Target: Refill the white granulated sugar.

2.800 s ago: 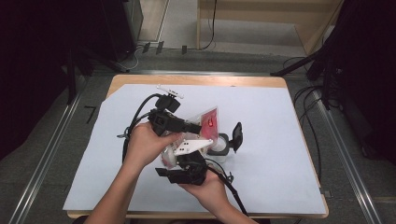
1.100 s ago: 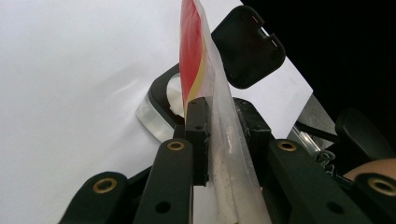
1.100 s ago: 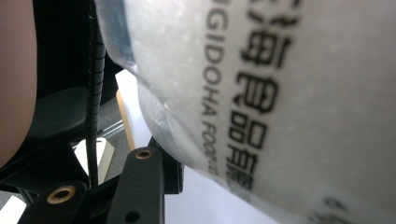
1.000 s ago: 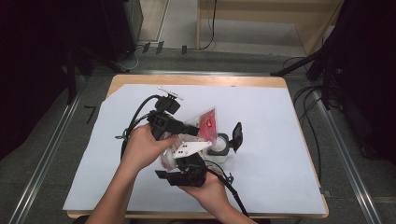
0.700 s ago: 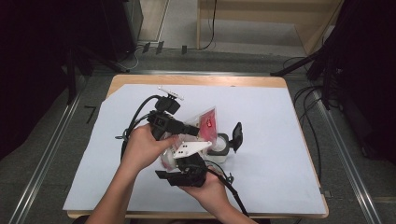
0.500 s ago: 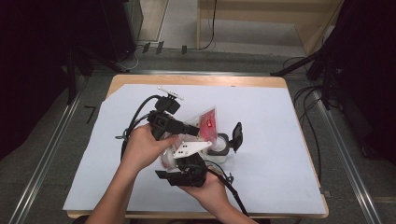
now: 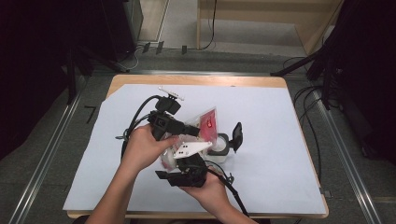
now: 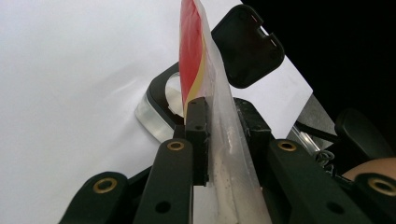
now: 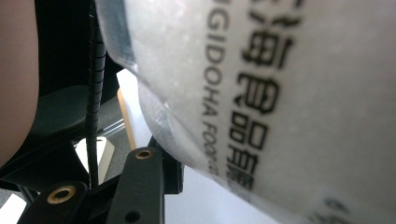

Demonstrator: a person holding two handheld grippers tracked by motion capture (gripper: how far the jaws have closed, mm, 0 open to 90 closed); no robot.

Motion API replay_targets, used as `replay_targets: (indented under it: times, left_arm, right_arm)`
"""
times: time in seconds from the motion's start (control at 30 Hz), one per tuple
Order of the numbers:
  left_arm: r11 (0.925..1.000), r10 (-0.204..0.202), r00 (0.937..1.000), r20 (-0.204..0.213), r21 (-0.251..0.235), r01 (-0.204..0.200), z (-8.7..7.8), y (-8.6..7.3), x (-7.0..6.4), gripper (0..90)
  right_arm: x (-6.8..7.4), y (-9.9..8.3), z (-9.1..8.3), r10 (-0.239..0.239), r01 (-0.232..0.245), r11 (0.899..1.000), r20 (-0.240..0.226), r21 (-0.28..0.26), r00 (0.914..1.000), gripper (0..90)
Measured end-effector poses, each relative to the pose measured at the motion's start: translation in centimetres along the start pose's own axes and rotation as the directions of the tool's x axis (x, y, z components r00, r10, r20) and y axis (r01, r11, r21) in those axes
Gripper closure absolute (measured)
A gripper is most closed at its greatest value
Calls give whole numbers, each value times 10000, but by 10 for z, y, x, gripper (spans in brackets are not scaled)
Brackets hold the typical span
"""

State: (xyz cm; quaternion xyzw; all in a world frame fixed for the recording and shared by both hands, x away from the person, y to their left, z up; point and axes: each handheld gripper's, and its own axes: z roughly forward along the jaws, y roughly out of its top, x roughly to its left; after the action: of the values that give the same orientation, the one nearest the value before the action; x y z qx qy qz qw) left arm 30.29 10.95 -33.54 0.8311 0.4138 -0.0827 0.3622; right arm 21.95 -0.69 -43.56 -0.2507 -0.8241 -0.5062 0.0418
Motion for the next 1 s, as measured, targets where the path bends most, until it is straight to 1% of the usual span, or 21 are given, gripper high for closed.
replay_targets:
  times: [0.3, 0.47, 0.63, 0.7, 1.0]
  left_arm:
    - [9999, 114, 9999, -82, 16, -114, 0, 0, -1, 780]
    - [10000, 33, 10000, -89, -26, -33, 0, -1, -3, 778]
    - [9998, 218, 9995, -239, 13, -218, -1, -1, -6, 779]
    - [9998, 205, 9994, -270, -18, -205, -1, -1, -7, 778]
    - [9998, 220, 9995, -247, -8, -220, -1, -1, -6, 779]
  right_arm:
    - [0, 0, 0, -18, 18, 10000, -12, 20, 10000, 623]
    - [0, 0, 0, -43, 43, 10000, -43, 16, 10000, 623]
    - [0, 0, 0, -57, 58, 10000, -85, 23, 9999, 623]
    - [1, 0, -1, -68, 68, 10000, -100, 20, 9999, 625]
    - [1, 0, 0, -146, 147, 9999, -73, 34, 9999, 626]
